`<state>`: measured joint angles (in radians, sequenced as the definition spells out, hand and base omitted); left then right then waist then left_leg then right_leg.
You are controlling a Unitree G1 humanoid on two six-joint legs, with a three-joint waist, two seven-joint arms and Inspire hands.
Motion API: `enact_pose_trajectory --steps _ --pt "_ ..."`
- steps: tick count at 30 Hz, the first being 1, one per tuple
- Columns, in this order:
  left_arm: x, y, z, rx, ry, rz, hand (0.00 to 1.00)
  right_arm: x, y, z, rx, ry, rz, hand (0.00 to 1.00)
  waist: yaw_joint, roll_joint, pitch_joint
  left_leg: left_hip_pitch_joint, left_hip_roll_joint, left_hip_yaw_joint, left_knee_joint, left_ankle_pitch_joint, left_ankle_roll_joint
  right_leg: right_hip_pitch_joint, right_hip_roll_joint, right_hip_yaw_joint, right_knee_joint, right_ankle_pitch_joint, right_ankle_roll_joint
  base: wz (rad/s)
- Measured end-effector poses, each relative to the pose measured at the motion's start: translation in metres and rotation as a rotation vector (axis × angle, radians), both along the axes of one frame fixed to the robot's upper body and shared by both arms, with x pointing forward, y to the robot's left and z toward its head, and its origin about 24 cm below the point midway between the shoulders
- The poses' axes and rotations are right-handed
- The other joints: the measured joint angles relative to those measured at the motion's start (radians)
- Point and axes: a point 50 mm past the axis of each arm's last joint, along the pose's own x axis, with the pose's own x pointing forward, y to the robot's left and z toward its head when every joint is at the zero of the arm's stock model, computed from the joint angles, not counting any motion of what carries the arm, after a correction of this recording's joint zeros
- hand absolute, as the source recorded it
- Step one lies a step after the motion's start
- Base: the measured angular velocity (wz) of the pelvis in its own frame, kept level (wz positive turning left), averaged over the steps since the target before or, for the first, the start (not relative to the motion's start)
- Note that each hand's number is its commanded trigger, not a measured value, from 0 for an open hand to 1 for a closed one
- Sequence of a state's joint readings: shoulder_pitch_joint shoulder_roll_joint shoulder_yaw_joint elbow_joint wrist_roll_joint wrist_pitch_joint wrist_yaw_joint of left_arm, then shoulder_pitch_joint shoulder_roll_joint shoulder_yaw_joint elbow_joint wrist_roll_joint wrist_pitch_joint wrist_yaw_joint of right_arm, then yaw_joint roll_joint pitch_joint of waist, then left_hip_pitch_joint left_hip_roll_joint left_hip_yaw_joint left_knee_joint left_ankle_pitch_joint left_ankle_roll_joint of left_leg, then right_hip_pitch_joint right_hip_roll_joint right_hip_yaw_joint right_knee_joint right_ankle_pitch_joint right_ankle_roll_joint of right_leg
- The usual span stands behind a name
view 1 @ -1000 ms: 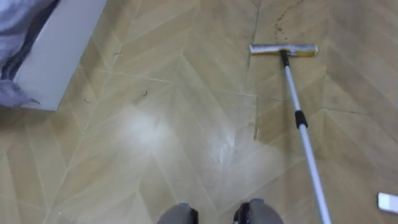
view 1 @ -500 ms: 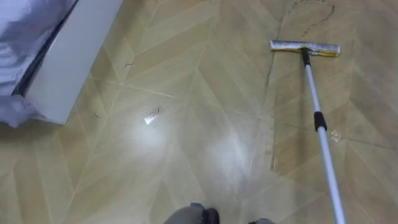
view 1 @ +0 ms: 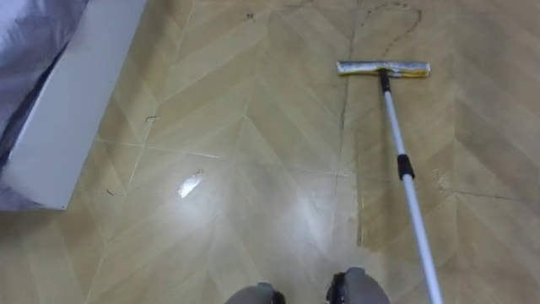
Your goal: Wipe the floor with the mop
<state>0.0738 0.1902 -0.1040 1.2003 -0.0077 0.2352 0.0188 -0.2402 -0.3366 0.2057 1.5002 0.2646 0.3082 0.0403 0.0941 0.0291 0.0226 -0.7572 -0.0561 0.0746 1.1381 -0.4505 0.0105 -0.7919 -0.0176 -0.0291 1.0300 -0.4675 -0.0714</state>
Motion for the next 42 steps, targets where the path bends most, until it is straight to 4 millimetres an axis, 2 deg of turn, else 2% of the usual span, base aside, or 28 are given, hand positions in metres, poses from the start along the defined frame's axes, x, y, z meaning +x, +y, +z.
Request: enact_pose_trajectory --steps 2,3,4,5,6,7,8,9,10,12,14,15,16,17,18,20,22,24,26,27,30,33,34,36,38,39,40,42 --pt "-0.004 0.006 0.001 0.010 0.009 0.000 0.00 0.008 -0.005 0.004 -0.004 -0.040 -0.004 1.00 0.011 -0.017 -0.0061 -0.072 0.008 0.012 -0.043 0.009 0.001 0.028 0.041 0.042 -0.018 -0.005 -0.004 0.50" --pt "-0.010 0.007 0.001 0.003 0.015 0.001 0.00 0.007 -0.007 0.004 -0.005 -0.046 -0.014 1.00 0.026 -0.021 -0.0062 -0.092 0.006 0.017 -0.139 0.029 -0.005 0.065 0.071 0.070 -0.047 -0.006 -0.004 0.35" --pt "-0.017 0.006 0.001 -0.013 0.019 0.003 0.00 0.004 -0.007 0.003 -0.002 -0.040 -0.017 1.00 0.041 -0.017 -0.0089 -0.086 0.004 0.017 -0.261 0.074 0.001 0.113 0.107 0.111 -0.082 -0.008 -0.003 0.24" --pt "-0.023 0.005 0.001 -0.022 0.033 0.007 0.00 0.001 -0.006 0.002 0.004 -0.034 -0.019 1.00 0.044 -0.017 -0.0086 -0.076 0.002 0.015 -0.309 0.107 0.004 0.137 0.120 0.130 -0.099 -0.010 -0.002 0.11" --pt "-0.036 0.003 0.000 -0.040 0.068 0.016 0.00 -0.009 -0.003 -0.001 0.024 -0.016 -0.024 1.00 0.046 -0.016 -0.0107 -0.041 -0.011 0.009 -0.365 0.164 0.009 0.185 0.135 0.171 -0.126 -0.021 0.001 0.05" --pt "-0.044 0.001 -0.001 -0.060 0.098 0.023 0.00 -0.021 -0.003 -0.004 0.031 0.008 -0.044 1.00 0.046 -0.002 -0.0239 -0.011 -0.007 0.024 -0.384 0.181 0.031 0.220 0.136 0.188 -0.154 -0.029 0.006 0.00" --pt "-0.045 0.001 -0.001 -0.065 0.105 0.024 0.00 -0.026 -0.003 -0.005 0.031 0.017 -0.053 1.00 0.046 -0.003 -0.0238 -0.002 -0.002 0.040 -0.383 0.179 0.043 0.230 0.133 0.191 -0.158 -0.030 0.011 -0.21" --pt "-0.045 0.001 -0.001 -0.067 0.113 0.019 0.00 -0.036 -0.004 -0.006 0.030 0.039 -0.061 1.00 0.047 -0.004 -0.0234 0.010 0.010 0.079 -0.373 0.175 0.086 0.224 0.114 0.185 -0.119 -0.031 0.008 -0.38" --pt "-0.044 0.001 -0.001 -0.072 0.119 0.020 0.00 -0.048 -0.004 -0.008 0.025 0.072 -0.060 1.00 0.045 0.000 -0.0212 0.016 0.008 0.097 -0.339 0.158 0.120 0.183 0.094 0.151 -0.009 -0.013 0.041 -0.41" --pt "-0.031 -0.002 -0.002 -0.081 0.084 0.011 0.00 -0.070 0.000 -0.011 0.016 0.133 -0.064 1.00 0.031 0.022 -0.0181 0.031 0.007 0.106 -0.288 0.101 0.151 0.118 0.058 0.105 0.137 0.037 0.102 -0.25" --pt "-0.014 -0.007 -0.003 -0.085 0.021 -0.007 0.00 -0.082 0.011 -0.016 0.029 0.181 -0.074 1.00 0.006 0.045 -0.0160 0.043 0.007 0.113 -0.271 0.070 0.165 0.037 0.024 0.099 0.142 0.041 0.103 -0.09" --pt "-0.005 -0.011 -0.003 -0.084 -0.011 -0.016 0.00 -0.088 0.019 -0.019 0.051 0.195 -0.078 1.00 -0.012 0.053 -0.0135 0.051 0.007 0.118 -0.271 0.059 0.169 -0.004 -0.001 0.094 0.073 0.047 0.104 -0.13" --pt "0.001 -0.013 -0.003 -0.079 -0.026 -0.019 0.00 -0.094 0.028 -0.022 0.071 0.209 -0.084 1.00 -0.016 0.059 -0.0175 0.061 0.008 0.129 -0.272 0.045 0.169 -0.025 -0.016 0.092 -0.026 0.079 0.101 -0.21" --pt "0.002 -0.014 -0.003 -0.076 -0.029 -0.019 0.00 -0.095 0.033 -0.024 0.080 0.213 -0.087 1.00 -0.017 0.056 -0.0160 0.068 0.008 0.134 -0.271 0.035 0.167 -0.028 -0.019 0.093 -0.075 0.108 0.099 -0.23" --pt "0.002 -0.017 -0.004 -0.072 -0.027 -0.016 0.00 -0.096 0.038 -0.025 0.089 0.218 -0.088 1.00 -0.026 0.057 -0.0139 0.083 0.010 0.137 -0.266 0.013 0.163 -0.025 -0.020 0.086 -0.120 0.168 0.099 -0.23" --pt "0.002 -0.026 -0.006 -0.086 -0.028 -0.013 0.00 -0.091 0.039 -0.026 0.083 0.206 -0.095 1.00 -0.017 0.060 -0.0141 0.096 0.013 0.128 -0.278 0.005 0.154 -0.017 -0.016 0.070 -0.136 0.169 0.090 -0.31" --pt "0.000 -0.027 -0.006 -0.084 -0.024 -0.009 0.00 -0.068 0.036 -0.023 0.061 0.166 -0.092 1.00 -0.002 0.046 -0.0043 0.108 0.005 0.086 -0.277 -0.008 0.137 -0.008 -0.030 0.024 -0.140 0.165 0.067 -0.38" --pt "0.002 -0.020 -0.004 -0.061 -0.032 0.005 0.00 -0.043 0.032 -0.019 0.050 0.119 -0.078 1.00 -0.001 0.039 -0.0003 0.106 0.003 0.073 -0.270 -0.017 0.128 -0.010 -0.032 0.009 -0.125 0.156 0.054 -0.01" --pt "0.001 -0.014 -0.003 -0.037 -0.030 0.004 0.00 -0.018 0.021 -0.011 0.023 0.069 -0.071 1.00 0.001 0.019 0.0111 0.107 0.002 0.066 -0.250 -0.030 0.120 -0.011 -0.035 -0.005 -0.104 0.133 0.044 0.12" --pt "0.000 -0.009 -0.002 -0.026 -0.024 0.006 0.00 -0.005 0.010 -0.004 0.004 0.030 -0.076 1.00 0.019 0.013 0.0121 0.102 0.009 0.060 -0.219 -0.049 0.113 -0.011 -0.031 -0.013 -0.084 0.113 0.035 0.11" --pt "-0.009 0.003 0.000 0.001 -0.005 0.006 0.00 0.017 -0.014 0.011 -0.050 -0.063 -0.069 1.00 0.039 -0.006 0.0062 0.092 0.015 0.036 -0.152 -0.084 0.091 -0.011 -0.034 -0.027 -0.026 0.056 0.011 0.20" --pt "-0.018 0.015 0.003 0.027 0.017 0.019 0.00 0.027 -0.016 0.014 -0.046 -0.143 -0.064 1.00 0.054 -0.018 -0.0029 0.076 0.031 0.031 -0.087 -0.085 0.065 0.001 -0.026 -0.054 -0.001 0.025 -0.008 0.26" --pt "-0.024 0.014 0.003 0.026 0.032 0.022 0.00 0.025 -0.013 0.012 -0.023 -0.150 -0.067 1.00 0.054 -0.019 -0.0024 0.052 0.043 0.029 -0.027 -0.052 0.026 0.015 -0.024 -0.058 -0.001 0.018 -0.014 0.20" --pt "-0.035 0.008 0.001 0.006 0.061 0.019 0.00 0.013 -0.009 0.006 0.000 -0.122 -0.064 1.00 0.051 -0.021 -0.0038 0.006 0.033 -0.002 -0.015 -0.016 0.008 0.042 -0.023 -0.054 -0.008 0.007 -0.015 0.15" --pt "-0.040 0.002 0.001 -0.025 0.071 0.011 0.00 -0.014 -0.007 -0.002 0.006 -0.062 -0.076 1.00 0.037 -0.011 -0.0106 -0.041 0.024 -0.003 -0.137 0.009 0.011 0.069 -0.017 -0.052 -0.013 -0.016 0.000 0.28" --pt "-0.044 0.001 0.001 -0.039 0.073 0.015 0.00 -0.036 -0.003 -0.007 0.015 -0.010 -0.087 1.00 0.038 -0.008 -0.0110 -0.055 0.026 0.004 -0.166 0.056 0.032 0.094 -0.017 -0.044 -0.010 -0.034 0.013 0.00" --pt "-0.047 0.000 0.000 -0.052 0.077 0.016 0.00 -0.057 0.000 -0.011 0.023 0.041 -0.097 1.00 0.035 -0.004 -0.0221 -0.044 0.026 0.007 -0.173 0.071 0.035 0.112 -0.017 -0.035 -0.008 -0.048 0.021 -0.12" --pt "-0.047 -0.001 0.000 -0.055 0.079 0.014 0.00 -0.079 0.006 -0.015 0.034 0.100 -0.093 1.00 0.016 0.001 -0.0289 -0.016 0.028 0.030 -0.169 0.061 0.073 0.131 -0.027 -0.027 0.003 -0.055 0.027 -0.19"
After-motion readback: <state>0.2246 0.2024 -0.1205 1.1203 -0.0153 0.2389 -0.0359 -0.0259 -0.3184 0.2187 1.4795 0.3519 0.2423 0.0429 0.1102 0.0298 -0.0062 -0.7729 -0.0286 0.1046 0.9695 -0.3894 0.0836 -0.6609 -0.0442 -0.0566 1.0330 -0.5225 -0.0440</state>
